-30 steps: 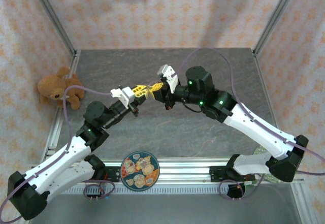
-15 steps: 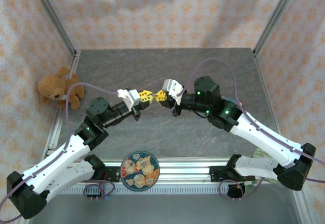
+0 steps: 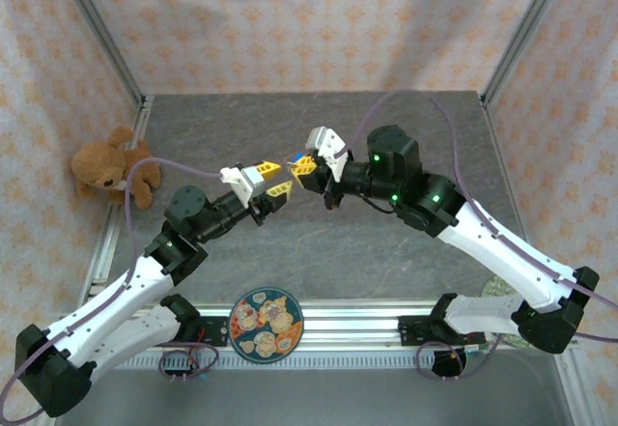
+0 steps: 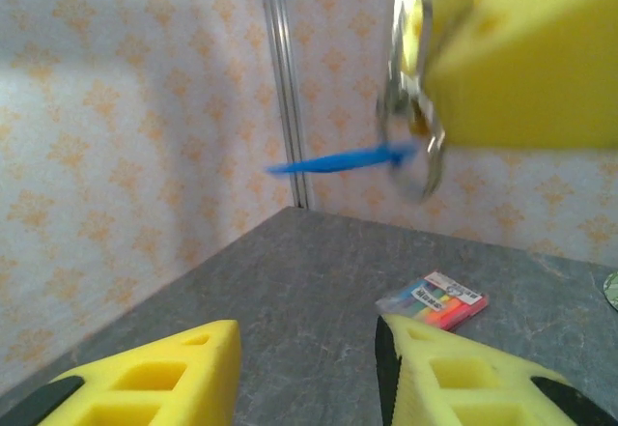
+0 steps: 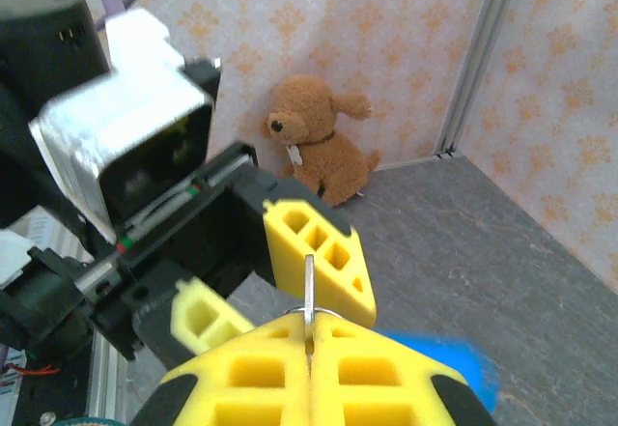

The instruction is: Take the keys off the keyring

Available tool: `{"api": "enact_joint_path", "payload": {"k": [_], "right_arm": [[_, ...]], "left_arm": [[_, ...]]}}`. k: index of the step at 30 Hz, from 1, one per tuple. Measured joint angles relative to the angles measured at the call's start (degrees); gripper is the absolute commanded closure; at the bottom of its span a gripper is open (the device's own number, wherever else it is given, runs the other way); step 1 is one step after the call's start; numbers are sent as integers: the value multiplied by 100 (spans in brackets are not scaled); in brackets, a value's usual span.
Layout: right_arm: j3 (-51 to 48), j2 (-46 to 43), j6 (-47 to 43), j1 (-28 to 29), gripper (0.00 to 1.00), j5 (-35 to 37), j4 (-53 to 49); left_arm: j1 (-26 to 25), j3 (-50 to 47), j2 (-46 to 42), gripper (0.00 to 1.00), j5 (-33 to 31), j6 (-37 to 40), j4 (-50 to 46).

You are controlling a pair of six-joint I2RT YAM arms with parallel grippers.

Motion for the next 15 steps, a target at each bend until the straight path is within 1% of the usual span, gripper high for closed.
{"api": "enact_joint_path", "payload": {"k": [5,10,15], "right_arm": [[26,107,258,0,100,-79,-166],[50,240,448,-11,100,-195,-267],[131,254,542,-13,100,-278,-302]], "left_arm": [[2,-26,-52,52,0,-24,87],[2,-26,-249,52,0,-17,116],[2,-26,-262,52,24,-13,127]]}}
